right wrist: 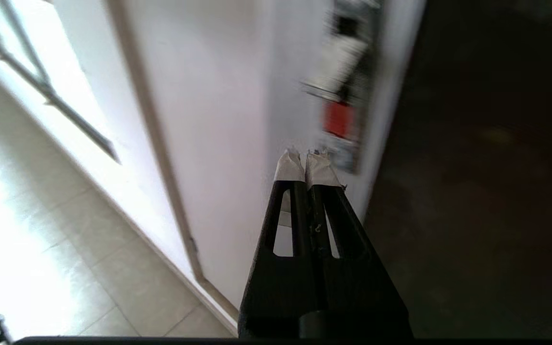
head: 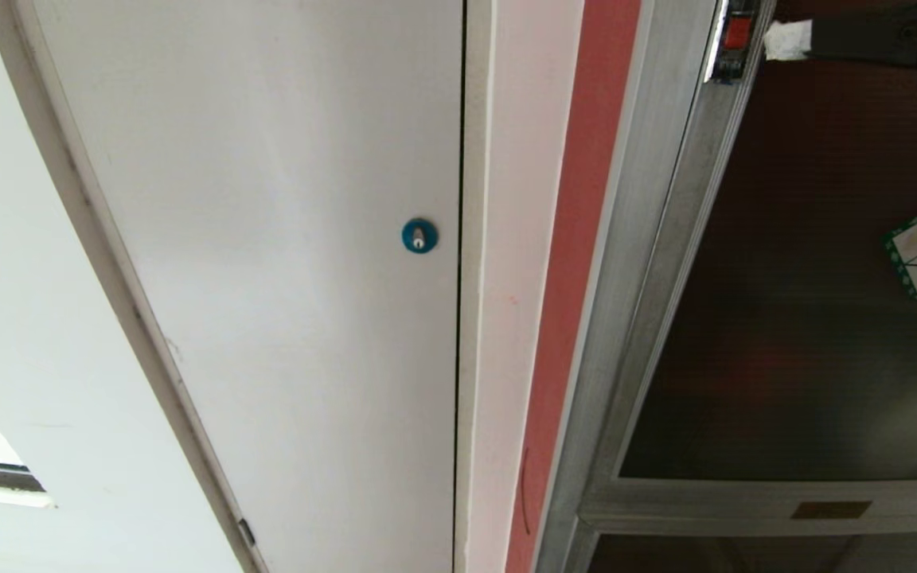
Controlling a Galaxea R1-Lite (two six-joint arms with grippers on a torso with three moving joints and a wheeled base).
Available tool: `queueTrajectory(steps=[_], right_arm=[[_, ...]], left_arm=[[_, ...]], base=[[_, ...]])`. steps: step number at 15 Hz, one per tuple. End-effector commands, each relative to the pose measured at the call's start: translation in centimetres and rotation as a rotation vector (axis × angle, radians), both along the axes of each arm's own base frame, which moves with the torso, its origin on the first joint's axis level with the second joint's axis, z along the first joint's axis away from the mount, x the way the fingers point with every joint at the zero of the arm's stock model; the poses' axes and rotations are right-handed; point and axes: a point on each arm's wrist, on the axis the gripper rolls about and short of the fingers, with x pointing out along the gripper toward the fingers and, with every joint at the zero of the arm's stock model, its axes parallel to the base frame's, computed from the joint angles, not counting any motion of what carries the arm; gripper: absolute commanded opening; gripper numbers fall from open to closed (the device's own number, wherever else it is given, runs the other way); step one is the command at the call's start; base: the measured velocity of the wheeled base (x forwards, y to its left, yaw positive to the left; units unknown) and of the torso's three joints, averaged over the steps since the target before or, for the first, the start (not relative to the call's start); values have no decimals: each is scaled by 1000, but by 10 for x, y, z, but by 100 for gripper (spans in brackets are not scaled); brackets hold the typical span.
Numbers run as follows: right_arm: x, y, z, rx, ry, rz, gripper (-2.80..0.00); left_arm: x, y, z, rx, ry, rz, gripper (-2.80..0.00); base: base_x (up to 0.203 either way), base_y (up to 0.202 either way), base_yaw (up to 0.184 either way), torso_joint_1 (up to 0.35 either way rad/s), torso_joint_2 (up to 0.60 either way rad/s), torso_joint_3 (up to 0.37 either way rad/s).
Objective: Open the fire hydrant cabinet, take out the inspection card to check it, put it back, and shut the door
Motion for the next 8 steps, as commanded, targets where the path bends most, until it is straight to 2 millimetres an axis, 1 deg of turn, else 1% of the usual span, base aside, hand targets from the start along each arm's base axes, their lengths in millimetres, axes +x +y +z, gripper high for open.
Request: queueTrajectory(steps=[1, 3, 5, 8], right_arm=[[-21, -5, 14, 22, -64, 45, -280], [-23, -5, 20, 30, -85, 49, -280], [-19, -4, 26, 35, -102, 50, -280], [-5, 1, 29, 35, -100, 47, -280]], left_arm=[[1, 0, -2, 2, 7, 2, -280], [1, 0, -2, 2, 8, 0, -280], [1, 0, -1, 0, 5, 0, -280], [1, 0, -2, 0, 8, 0, -280]], base=[[0, 0, 0, 0, 0, 0], [0, 0, 0, 0, 0, 0], [0, 0, 0, 0, 0, 0], [0, 0, 0, 0, 0, 0]])
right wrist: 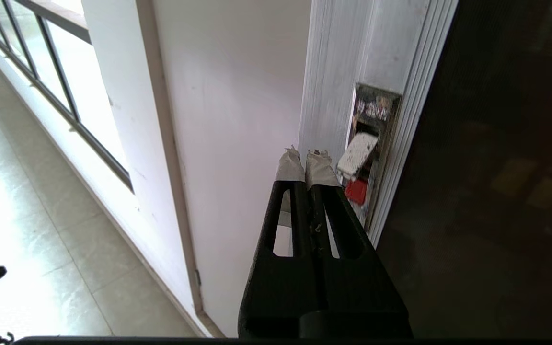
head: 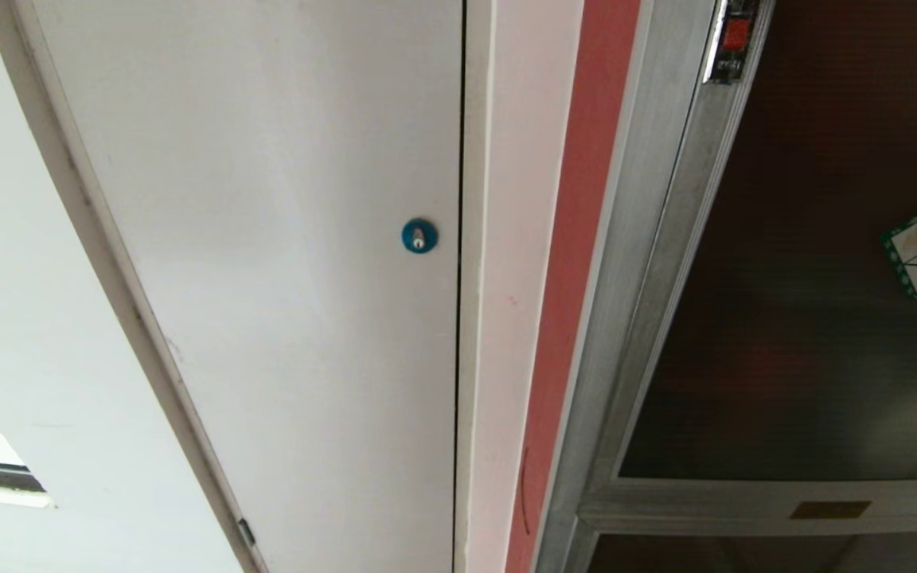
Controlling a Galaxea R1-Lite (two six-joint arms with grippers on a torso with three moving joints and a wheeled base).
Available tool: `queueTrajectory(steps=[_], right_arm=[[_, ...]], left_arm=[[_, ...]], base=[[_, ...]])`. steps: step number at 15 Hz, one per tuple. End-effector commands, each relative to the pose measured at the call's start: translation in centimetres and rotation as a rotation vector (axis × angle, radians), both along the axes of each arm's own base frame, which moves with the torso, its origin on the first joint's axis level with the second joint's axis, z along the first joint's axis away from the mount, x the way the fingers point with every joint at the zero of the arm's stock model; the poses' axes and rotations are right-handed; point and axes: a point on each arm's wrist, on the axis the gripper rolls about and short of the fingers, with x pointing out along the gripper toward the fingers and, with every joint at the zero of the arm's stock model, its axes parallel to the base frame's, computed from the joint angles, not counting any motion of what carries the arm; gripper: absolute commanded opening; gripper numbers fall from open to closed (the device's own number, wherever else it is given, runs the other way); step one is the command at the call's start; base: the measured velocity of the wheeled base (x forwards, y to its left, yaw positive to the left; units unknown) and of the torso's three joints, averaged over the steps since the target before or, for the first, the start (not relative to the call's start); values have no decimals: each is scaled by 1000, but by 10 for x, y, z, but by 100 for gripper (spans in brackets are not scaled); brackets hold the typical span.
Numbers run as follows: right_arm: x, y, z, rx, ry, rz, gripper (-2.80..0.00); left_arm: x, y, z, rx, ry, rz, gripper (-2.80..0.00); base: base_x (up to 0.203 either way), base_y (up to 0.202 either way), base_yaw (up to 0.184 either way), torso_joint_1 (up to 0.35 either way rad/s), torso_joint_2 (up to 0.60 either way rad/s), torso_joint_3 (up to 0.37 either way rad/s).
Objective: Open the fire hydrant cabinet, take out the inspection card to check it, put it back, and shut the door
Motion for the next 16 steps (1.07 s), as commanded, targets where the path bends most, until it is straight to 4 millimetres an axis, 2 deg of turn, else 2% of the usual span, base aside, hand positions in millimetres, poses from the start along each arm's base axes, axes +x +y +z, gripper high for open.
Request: queueTrajectory(steps=[1, 6, 16], right_arm=[[14, 5, -1, -5, 15, 1, -280], [35, 12, -4, -11, 36, -7, -280], [49, 12, -10, -15, 63, -65, -280]], left_arm=[[1, 0, -2, 2, 7, 0, -280], [1, 0, -2, 0, 7, 0, -280], [1, 0, -2, 1, 7, 1, -280]], base=[[0, 0, 0, 0, 0, 0], [0, 0, 0, 0, 0, 0], [0, 0, 0, 0, 0, 0]])
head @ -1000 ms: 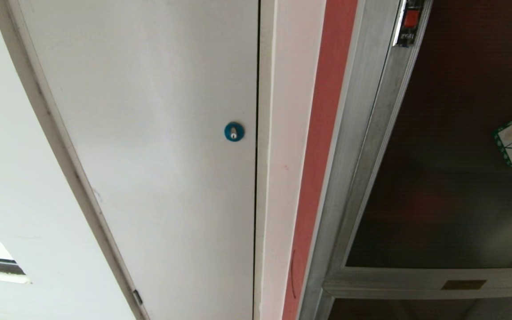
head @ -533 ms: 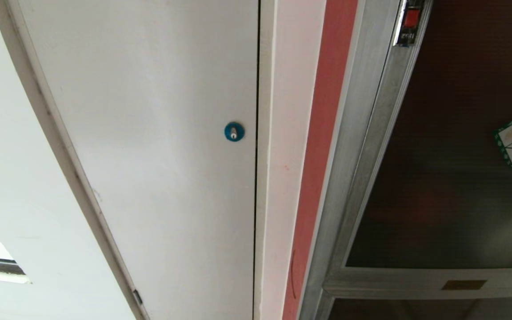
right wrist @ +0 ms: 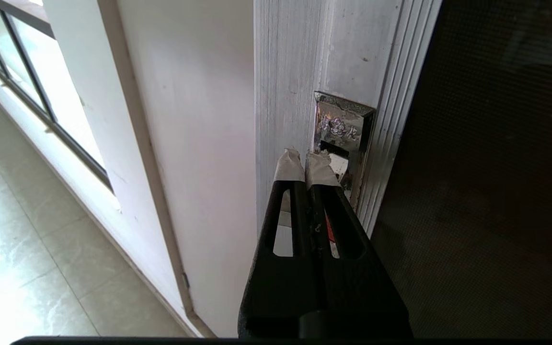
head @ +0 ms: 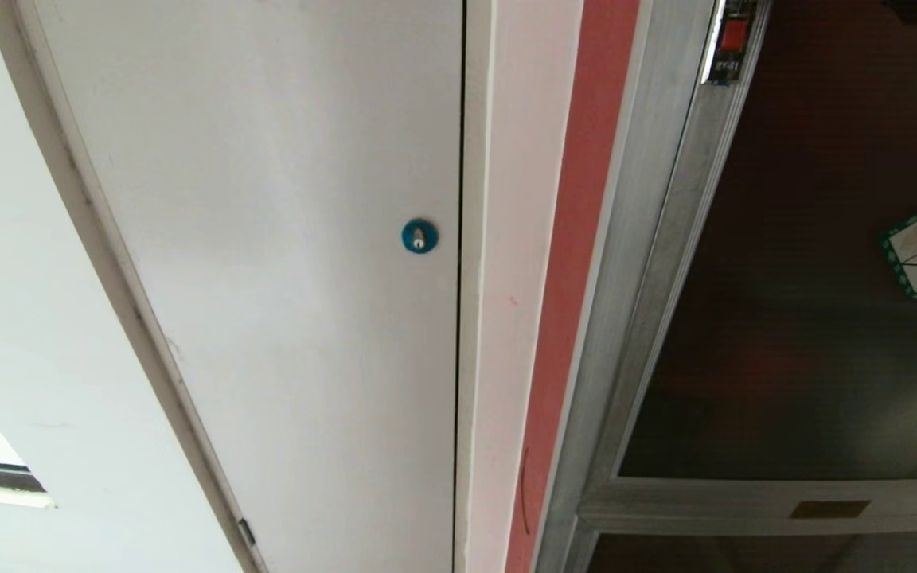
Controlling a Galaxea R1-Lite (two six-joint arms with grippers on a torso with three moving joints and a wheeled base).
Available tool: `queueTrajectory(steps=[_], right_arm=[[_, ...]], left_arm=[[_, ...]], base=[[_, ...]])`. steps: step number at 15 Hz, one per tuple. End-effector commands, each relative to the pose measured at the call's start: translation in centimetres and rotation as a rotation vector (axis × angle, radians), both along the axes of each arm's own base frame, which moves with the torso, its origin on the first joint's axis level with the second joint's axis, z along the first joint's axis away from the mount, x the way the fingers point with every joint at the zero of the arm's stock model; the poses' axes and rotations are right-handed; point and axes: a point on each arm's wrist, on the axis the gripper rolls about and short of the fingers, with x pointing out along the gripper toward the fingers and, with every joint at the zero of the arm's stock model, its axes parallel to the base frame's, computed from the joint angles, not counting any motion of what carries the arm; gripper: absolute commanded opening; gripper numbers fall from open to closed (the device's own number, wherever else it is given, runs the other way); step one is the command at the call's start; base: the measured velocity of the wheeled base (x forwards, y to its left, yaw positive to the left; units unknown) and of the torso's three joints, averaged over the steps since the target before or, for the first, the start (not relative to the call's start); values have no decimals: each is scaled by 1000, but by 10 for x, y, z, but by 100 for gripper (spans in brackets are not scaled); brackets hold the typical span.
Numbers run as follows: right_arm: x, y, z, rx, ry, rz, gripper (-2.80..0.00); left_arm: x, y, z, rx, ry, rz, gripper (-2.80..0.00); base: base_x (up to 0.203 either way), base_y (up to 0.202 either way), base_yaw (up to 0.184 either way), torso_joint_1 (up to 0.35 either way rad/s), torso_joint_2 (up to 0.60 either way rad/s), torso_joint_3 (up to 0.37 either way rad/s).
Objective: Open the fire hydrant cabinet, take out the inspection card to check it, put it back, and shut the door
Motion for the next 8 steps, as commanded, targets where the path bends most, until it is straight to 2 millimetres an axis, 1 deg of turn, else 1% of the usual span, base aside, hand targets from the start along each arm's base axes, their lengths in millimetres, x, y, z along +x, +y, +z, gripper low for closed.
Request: queueTrajectory(steps=[1, 8], right_arm=[[4, 1, -4, -5, 20, -1, -280], [10, 1, -8, -11, 37, -14, -280]], left_arm=[[1, 0, -2, 0, 7, 0, -280], [1, 0, -2, 1, 6, 0, -280]], base=[[0, 0, 0, 0, 0, 0], [0, 0, 0, 0, 0, 0]])
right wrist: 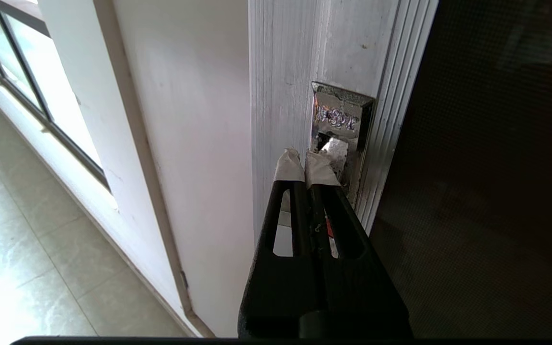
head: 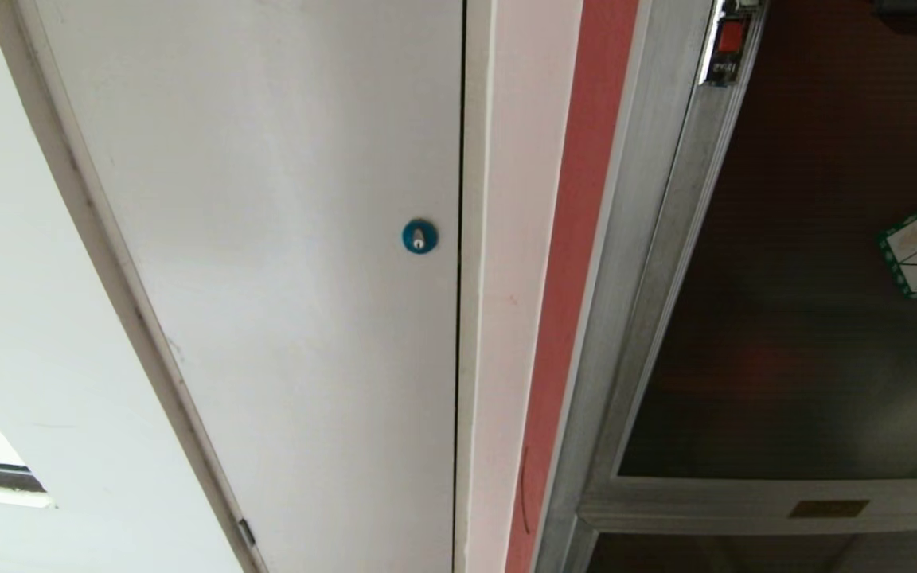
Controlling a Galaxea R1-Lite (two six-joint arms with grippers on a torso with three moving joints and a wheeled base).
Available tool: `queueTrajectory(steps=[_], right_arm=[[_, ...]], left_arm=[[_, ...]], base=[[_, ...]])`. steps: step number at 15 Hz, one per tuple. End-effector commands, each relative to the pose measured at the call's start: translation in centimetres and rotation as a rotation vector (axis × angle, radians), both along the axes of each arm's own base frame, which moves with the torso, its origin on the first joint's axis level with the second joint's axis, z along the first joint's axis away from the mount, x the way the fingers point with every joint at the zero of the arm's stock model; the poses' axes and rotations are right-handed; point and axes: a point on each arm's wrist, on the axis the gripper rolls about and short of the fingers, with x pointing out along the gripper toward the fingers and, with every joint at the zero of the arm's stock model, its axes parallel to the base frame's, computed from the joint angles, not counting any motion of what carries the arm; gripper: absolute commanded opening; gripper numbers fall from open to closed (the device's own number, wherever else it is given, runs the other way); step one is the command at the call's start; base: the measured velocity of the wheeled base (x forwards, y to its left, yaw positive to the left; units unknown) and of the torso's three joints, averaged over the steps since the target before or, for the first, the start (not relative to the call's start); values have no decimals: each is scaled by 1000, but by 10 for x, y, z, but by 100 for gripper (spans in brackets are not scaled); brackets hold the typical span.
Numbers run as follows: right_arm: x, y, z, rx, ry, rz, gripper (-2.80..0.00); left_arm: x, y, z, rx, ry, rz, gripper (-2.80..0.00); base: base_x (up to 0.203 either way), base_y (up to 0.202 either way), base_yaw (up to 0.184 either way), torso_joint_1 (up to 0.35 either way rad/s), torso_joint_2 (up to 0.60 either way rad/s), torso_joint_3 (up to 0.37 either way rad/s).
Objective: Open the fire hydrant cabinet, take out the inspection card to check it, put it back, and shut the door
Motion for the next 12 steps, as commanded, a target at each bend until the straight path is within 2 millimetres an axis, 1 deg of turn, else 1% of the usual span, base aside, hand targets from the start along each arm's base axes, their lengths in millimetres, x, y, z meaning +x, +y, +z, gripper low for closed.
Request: queueTrajectory(steps=[1, 5, 12], right_arm=[[4, 1, -3, -4, 15, -4, -280], [5, -1, -3, -6, 17, -10, -280], [14, 0, -8, -12, 36, -17, -280]], left_arm=[[1, 0, -2, 0, 6, 0, -280], [1, 0, -2, 0, 7, 0, -280], [1, 0, -2, 1, 7, 0, -280]], base=[[0, 0, 0, 0, 0, 0], [0, 0, 0, 0, 0, 0], [0, 0, 0, 0, 0, 0]])
